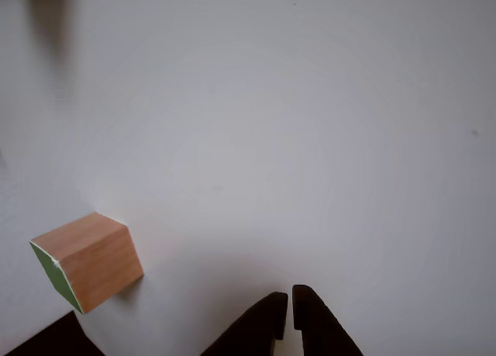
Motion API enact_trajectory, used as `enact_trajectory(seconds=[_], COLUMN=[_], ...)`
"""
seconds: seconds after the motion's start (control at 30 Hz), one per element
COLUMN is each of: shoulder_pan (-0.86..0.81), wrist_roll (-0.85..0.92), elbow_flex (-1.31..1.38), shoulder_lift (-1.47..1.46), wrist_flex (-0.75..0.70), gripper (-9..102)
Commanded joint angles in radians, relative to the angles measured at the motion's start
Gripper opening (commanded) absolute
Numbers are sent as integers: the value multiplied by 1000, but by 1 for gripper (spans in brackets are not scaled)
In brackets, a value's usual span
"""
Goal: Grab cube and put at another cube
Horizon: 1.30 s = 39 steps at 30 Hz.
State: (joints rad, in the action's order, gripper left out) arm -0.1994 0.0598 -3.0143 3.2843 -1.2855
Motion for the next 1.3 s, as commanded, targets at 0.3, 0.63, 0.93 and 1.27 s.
enact_trajectory(seconds=[0.3, 0.63, 0.93, 1.27], shoulder_pan=[26, 38, 138, 198], wrist_roll=[9, 46, -49, -6], elbow_flex=[38, 215, 908, 1146], shoulder_lift=[5, -32, -965, -1275], wrist_flex=[32, 86, 104, 94], gripper=[0, 3, 13, 32])
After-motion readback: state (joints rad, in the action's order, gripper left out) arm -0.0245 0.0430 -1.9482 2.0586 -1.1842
